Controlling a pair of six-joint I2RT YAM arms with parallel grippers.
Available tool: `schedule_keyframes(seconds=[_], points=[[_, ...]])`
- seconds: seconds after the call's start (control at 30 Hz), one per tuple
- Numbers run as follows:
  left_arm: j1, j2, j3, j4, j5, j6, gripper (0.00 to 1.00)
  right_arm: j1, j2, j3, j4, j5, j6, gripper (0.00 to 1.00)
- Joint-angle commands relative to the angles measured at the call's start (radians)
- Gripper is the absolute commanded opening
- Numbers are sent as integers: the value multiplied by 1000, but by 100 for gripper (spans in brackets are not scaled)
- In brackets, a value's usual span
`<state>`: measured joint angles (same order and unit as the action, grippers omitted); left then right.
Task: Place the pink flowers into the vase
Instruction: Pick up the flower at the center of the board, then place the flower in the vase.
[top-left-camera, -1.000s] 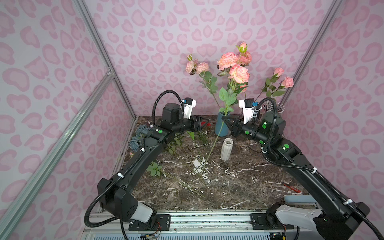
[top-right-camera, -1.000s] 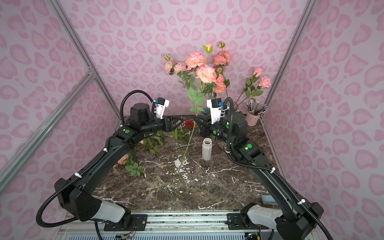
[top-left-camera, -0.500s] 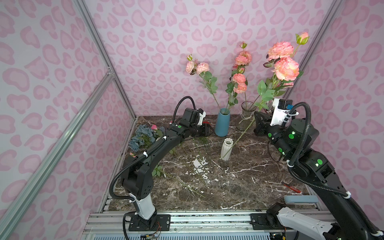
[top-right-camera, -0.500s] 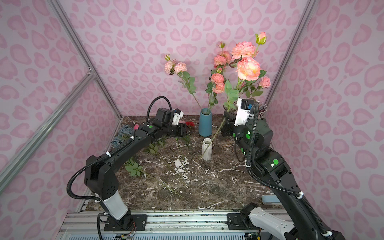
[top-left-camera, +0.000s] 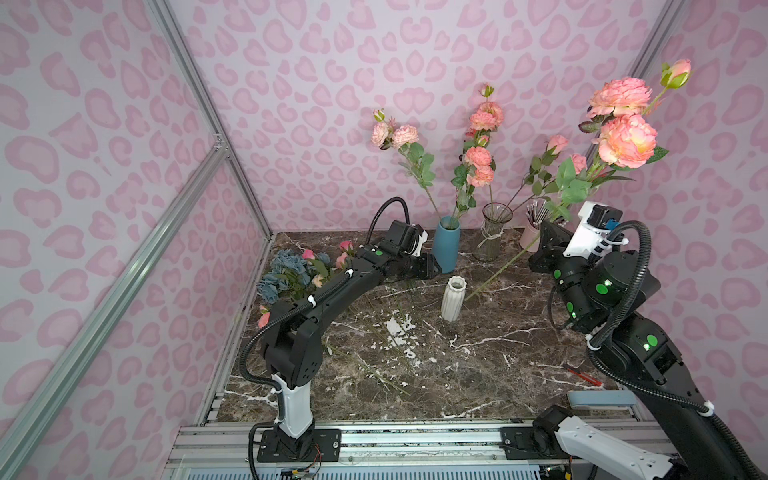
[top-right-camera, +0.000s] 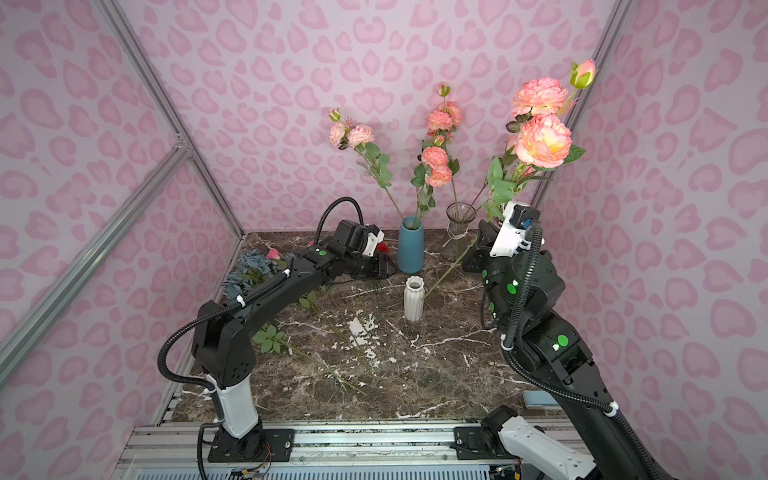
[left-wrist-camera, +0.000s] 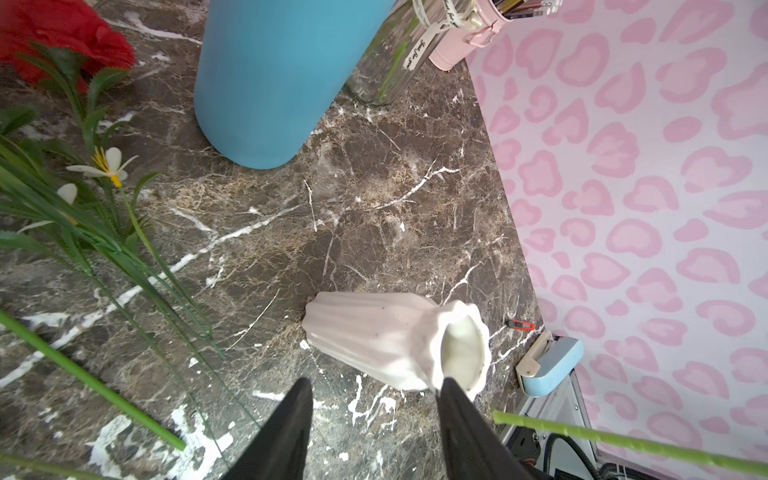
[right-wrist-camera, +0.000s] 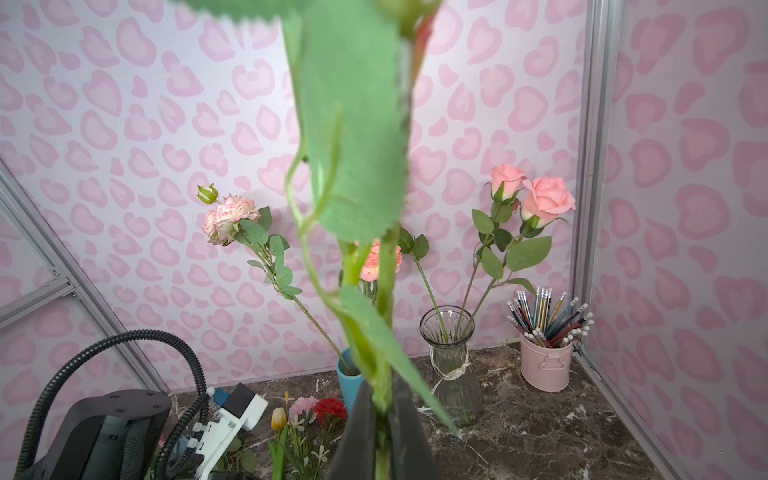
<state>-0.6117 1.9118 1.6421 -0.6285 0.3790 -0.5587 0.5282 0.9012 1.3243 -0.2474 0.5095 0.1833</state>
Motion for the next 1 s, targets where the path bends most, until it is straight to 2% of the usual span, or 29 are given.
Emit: schedule_keyframes(seconds=[0.0, 0.4, 0.97], points=[[-12, 11, 17, 2, 16, 6, 53, -1, 1, 5, 101, 27, -25, 0], [-46, 42, 37, -15, 16, 16, 52, 0, 51, 62, 159, -12, -51, 0], [-52, 78, 49, -20, 10, 13, 52, 0, 93, -8, 172, -58, -21, 0]])
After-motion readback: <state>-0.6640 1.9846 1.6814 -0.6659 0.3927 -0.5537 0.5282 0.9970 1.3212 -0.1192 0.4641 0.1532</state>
